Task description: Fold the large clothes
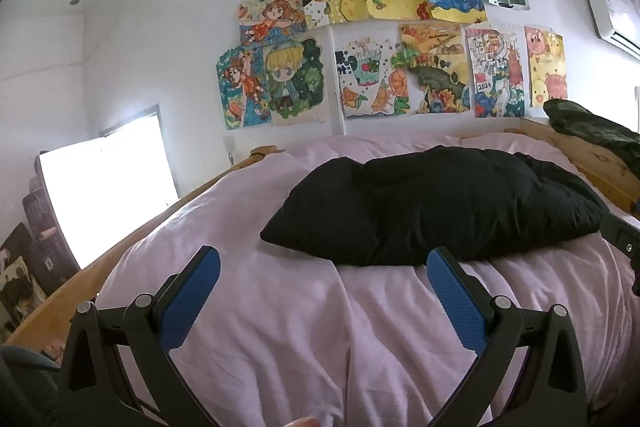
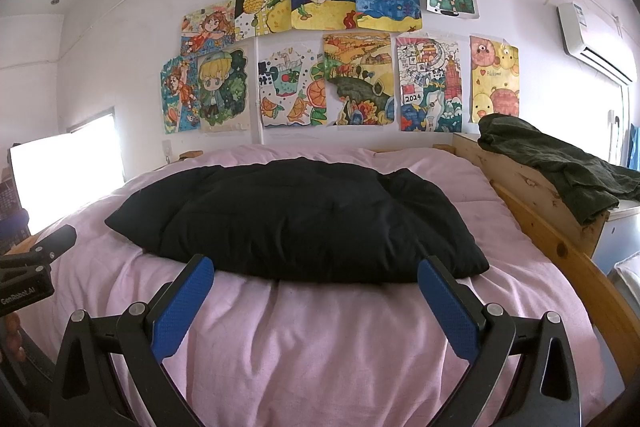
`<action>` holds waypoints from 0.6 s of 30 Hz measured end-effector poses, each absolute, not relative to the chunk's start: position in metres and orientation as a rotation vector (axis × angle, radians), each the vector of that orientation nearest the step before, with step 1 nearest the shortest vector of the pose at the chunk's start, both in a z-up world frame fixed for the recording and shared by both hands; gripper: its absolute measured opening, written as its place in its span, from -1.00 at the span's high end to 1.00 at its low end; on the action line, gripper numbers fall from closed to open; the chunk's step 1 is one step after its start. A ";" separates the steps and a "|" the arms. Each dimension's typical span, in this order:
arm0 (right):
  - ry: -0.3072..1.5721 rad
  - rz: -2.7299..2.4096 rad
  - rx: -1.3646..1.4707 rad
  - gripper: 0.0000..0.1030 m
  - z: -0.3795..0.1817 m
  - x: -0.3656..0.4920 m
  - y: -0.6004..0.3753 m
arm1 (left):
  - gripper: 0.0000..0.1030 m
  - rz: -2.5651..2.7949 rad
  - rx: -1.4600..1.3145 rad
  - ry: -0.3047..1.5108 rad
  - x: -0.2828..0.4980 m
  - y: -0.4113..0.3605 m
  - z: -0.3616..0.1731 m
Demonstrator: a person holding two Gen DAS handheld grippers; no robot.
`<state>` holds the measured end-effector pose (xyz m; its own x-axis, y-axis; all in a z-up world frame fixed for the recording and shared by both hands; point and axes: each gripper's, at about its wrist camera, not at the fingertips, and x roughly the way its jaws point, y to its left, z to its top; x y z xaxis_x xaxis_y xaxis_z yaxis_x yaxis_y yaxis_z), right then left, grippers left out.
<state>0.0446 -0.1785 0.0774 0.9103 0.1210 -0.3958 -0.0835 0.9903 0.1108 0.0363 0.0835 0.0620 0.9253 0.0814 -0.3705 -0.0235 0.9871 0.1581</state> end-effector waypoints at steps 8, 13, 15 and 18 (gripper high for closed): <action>0.415 0.104 0.093 -1.00 0.078 0.045 -0.177 | -0.97 0.040 0.154 0.387 0.036 0.083 0.062; 0.416 0.105 0.093 -1.00 0.078 0.045 -0.178 | -0.97 0.037 0.157 0.389 0.037 0.082 0.063; 0.416 0.104 0.091 -1.00 0.078 0.045 -0.177 | -0.97 0.040 0.159 0.390 0.037 0.080 0.063; 0.415 0.102 0.092 -1.00 0.078 0.044 -0.176 | -0.97 0.039 0.160 0.389 0.038 0.081 0.063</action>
<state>0.0445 -0.1760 0.0783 0.9102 0.1179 -0.3971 -0.0803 0.9907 0.1099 0.0378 0.0811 0.0629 0.9245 0.0681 -0.3749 -0.0067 0.9867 0.1626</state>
